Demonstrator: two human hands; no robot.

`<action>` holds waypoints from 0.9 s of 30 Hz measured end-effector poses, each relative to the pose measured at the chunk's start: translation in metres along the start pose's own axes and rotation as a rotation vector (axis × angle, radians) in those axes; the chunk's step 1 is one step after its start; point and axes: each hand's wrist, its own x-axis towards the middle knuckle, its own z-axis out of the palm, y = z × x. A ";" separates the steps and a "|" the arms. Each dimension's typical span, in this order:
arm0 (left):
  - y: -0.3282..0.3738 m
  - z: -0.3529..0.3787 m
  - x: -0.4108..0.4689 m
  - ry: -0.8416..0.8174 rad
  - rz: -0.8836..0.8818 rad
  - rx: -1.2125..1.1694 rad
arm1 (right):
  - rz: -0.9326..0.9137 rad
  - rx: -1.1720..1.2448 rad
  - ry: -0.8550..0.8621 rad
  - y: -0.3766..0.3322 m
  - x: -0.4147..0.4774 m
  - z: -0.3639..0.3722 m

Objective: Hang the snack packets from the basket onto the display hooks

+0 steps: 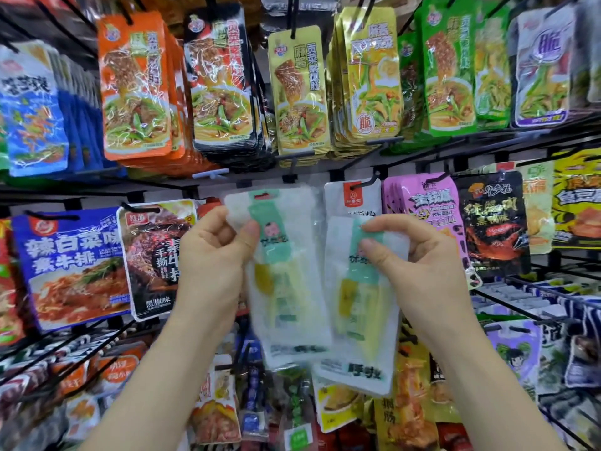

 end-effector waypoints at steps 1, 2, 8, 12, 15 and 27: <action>0.002 -0.003 0.001 -0.042 -0.021 0.005 | 0.002 0.002 -0.004 0.000 0.002 0.000; 0.003 -0.006 0.001 -0.076 -0.045 0.022 | -0.015 -0.005 -0.011 -0.001 0.003 0.000; 0.005 -0.003 -0.014 -0.308 -0.011 0.237 | -0.102 0.020 -0.095 -0.010 0.018 0.014; 0.011 0.003 -0.013 -0.280 0.089 0.347 | -0.181 0.006 -0.113 -0.014 0.036 0.029; 0.019 0.002 -0.010 -0.298 0.143 0.390 | -0.200 -0.006 -0.123 -0.011 0.048 0.039; 0.029 -0.004 0.014 -0.326 0.149 0.923 | -0.260 -0.171 -0.165 -0.003 0.062 0.064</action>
